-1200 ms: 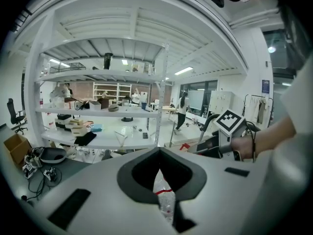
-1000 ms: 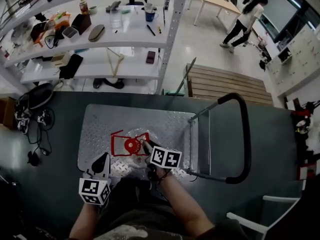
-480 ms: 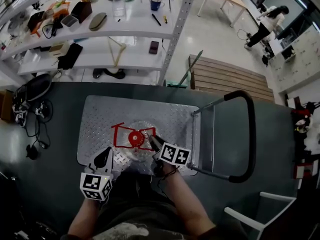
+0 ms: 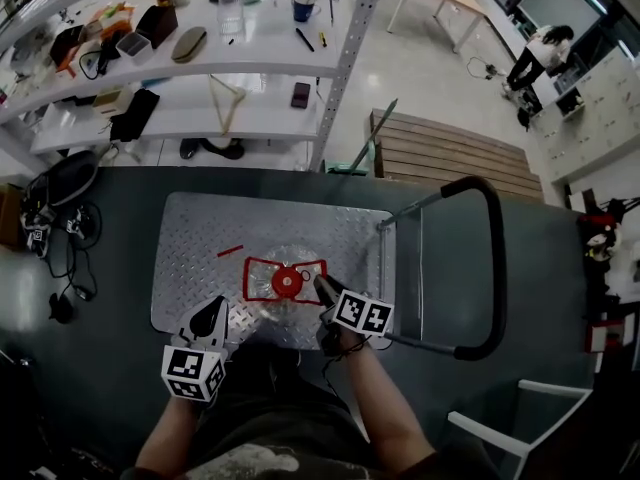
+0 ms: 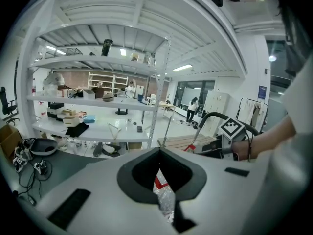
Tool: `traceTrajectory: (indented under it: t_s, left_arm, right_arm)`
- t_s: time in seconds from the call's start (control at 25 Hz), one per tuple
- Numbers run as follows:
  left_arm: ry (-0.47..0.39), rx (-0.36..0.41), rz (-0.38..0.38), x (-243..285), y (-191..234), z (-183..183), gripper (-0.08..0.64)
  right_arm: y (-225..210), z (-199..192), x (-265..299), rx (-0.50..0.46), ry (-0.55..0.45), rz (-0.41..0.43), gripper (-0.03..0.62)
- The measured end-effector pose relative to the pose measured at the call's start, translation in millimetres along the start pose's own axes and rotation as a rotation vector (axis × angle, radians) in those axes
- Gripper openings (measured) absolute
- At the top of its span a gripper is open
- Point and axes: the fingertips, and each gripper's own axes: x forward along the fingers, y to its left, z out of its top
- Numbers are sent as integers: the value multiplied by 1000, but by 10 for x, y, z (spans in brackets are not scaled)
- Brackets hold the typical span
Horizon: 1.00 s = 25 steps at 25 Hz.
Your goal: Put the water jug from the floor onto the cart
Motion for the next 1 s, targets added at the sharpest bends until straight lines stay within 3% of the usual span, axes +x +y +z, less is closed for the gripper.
traceTrajectory:
  t_s: [0.44, 1.0]
  left_arm:
    - [-34, -14, -6, -120, -172, -37, 5]
    - [-88, -2, 22, -631, -508, -154, 5]
  right_arm:
    - [-213, -38, -127, -2, -14, -13, 74]
    - [-135, 63, -765, -108, -192, -5, 121]
